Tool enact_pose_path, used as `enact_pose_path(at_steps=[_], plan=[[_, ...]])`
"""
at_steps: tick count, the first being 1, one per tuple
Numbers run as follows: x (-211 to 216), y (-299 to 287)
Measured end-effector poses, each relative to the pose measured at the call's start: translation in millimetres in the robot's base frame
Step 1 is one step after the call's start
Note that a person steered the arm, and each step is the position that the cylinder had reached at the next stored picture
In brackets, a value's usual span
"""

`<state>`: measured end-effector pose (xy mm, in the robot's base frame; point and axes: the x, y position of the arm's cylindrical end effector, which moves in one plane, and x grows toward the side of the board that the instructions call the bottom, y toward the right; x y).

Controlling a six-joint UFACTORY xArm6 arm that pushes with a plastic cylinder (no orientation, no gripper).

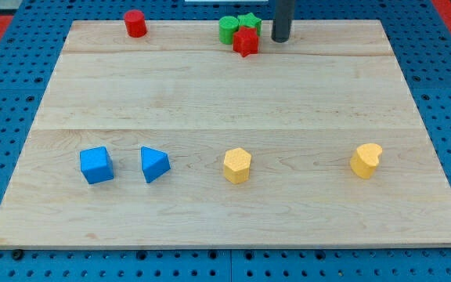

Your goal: Move the red star below the red circle

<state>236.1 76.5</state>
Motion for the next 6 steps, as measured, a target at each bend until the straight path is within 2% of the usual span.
enact_pose_path(at_steps=[2, 4, 5, 6], plan=[[15.7, -130.4], [57.0, -93.1], [59.4, -159.0], [42.0, -223.0]])
